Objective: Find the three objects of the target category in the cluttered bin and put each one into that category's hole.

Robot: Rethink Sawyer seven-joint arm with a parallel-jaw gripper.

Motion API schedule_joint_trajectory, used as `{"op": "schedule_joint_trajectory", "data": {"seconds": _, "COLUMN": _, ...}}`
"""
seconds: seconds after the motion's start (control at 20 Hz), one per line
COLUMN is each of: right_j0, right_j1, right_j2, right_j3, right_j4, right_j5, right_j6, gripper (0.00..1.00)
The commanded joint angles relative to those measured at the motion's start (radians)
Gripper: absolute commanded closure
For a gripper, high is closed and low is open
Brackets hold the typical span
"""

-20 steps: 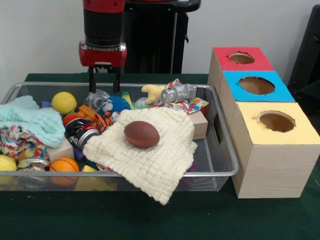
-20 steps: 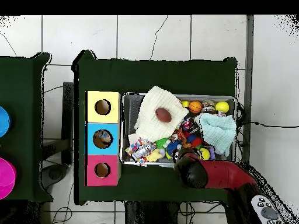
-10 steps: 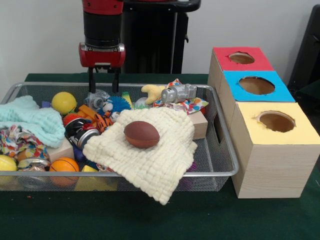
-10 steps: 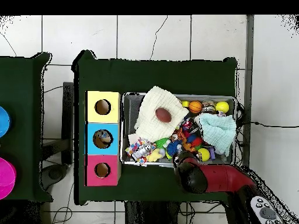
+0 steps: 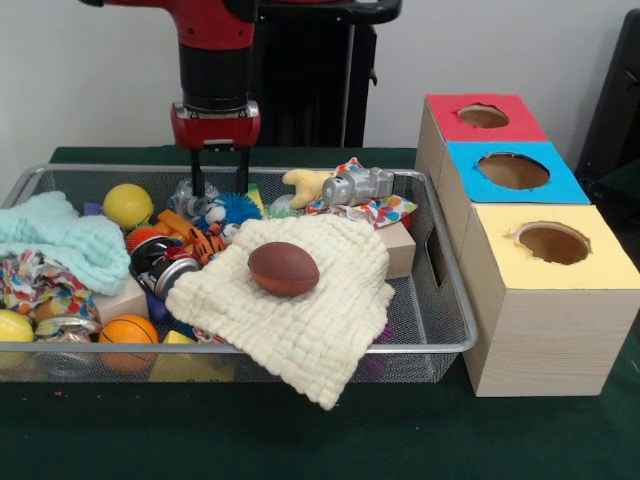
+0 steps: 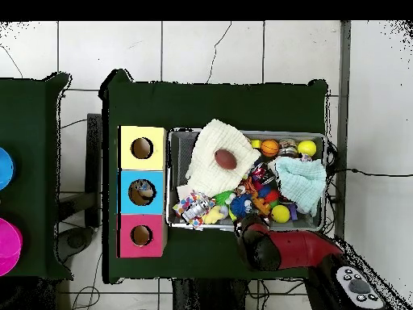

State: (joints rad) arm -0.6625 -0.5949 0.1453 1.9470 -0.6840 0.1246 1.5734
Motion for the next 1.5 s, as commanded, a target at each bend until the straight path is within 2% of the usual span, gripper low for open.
{"op": "schedule_joint_trajectory", "data": {"seconds": 0.05, "right_j0": -0.017, "right_j1": 0.106, "right_j2": 0.0, "right_j3": -0.095, "right_j4": -0.083, "right_j5": -0.054, "right_j6": 0.051, "gripper": 0.0}}
{"op": "schedule_joint_trajectory", "data": {"seconds": 0.4, "right_j0": -0.034, "right_j1": 0.087, "right_j2": 0.005, "right_j3": -0.07, "right_j4": -0.089, "right_j5": -0.062, "right_j6": 0.043, "gripper": 0.0}}
{"op": "schedule_joint_trajectory", "data": {"seconds": 0.6, "right_j0": -0.069, "right_j1": 0.074, "right_j2": 0.052, "right_j3": -0.047, "right_j4": -0.071, "right_j5": -0.042, "right_j6": 0.032, "gripper": 0.0}}
{"op": "schedule_joint_trajectory", "data": {"seconds": 0.8, "right_j0": -0.121, "right_j1": 0.024, "right_j2": 0.111, "right_j3": -0.014, "right_j4": -0.046, "right_j5": 0.011, "right_j6": 0.006, "gripper": 0.0}}
{"op": "schedule_joint_trajectory", "data": {"seconds": 1.0, "right_j0": -0.129, "right_j1": -0.016, "right_j2": 0.141, "right_j3": -0.006, "right_j4": -0.014, "right_j5": 0.065, "right_j6": -0.005, "gripper": 0.0}}
{"op": "schedule_joint_trajectory", "data": {"seconds": 1.2, "right_j0": -0.148, "right_j1": -0.029, "right_j2": 0.166, "right_j3": 0.004, "right_j4": -0.001, "right_j5": 0.081, "right_j6": -0.004, "gripper": 0.0}}
{"op": "schedule_joint_trajectory", "data": {"seconds": 1.5, "right_j0": -0.138, "right_j1": -0.056, "right_j2": 0.171, "right_j3": -0.008, "right_j4": 0.006, "right_j5": 0.102, "right_j6": 0.007, "gripper": 0.0}}
